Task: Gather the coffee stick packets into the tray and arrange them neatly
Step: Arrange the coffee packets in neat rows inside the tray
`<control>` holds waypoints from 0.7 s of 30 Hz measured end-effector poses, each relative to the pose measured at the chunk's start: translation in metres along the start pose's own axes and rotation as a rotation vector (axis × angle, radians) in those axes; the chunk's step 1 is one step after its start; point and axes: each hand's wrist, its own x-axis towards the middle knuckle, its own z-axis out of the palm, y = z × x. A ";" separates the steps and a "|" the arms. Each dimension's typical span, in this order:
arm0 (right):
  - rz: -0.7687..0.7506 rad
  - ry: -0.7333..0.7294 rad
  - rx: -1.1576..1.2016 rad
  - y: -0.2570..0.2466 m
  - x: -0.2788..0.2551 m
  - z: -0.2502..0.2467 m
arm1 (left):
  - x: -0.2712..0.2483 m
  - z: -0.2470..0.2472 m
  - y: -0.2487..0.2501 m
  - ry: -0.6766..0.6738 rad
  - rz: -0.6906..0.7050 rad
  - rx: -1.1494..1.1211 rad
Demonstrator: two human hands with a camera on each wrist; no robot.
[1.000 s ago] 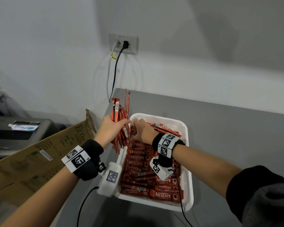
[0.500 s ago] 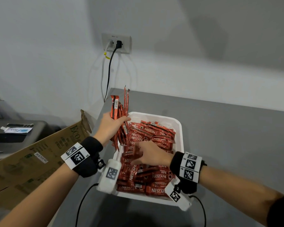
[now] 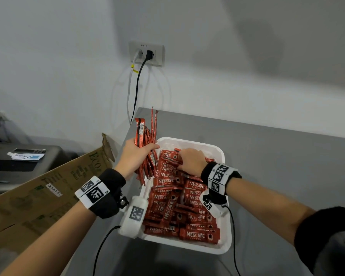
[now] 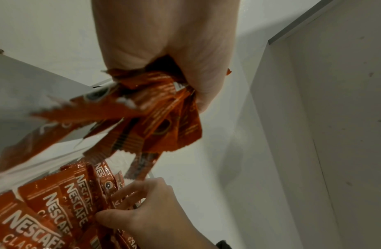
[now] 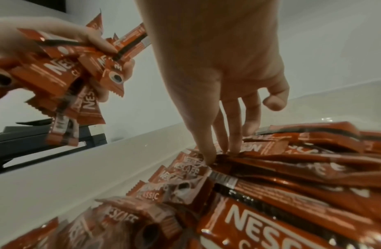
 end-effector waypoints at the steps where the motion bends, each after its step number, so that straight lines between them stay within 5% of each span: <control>1: -0.001 -0.006 -0.004 -0.001 0.001 0.000 | 0.000 -0.001 0.000 0.001 -0.001 0.000; 9: -0.044 0.079 0.155 -0.002 -0.021 -0.020 | 0.001 -0.004 -0.002 0.013 0.009 0.000; 16: -0.354 -0.371 0.254 -0.021 -0.086 -0.010 | 0.000 -0.002 -0.002 -0.009 0.008 -0.018; 21: -0.244 -0.175 0.170 -0.019 -0.059 -0.002 | -0.002 -0.002 -0.003 -0.019 0.014 -0.004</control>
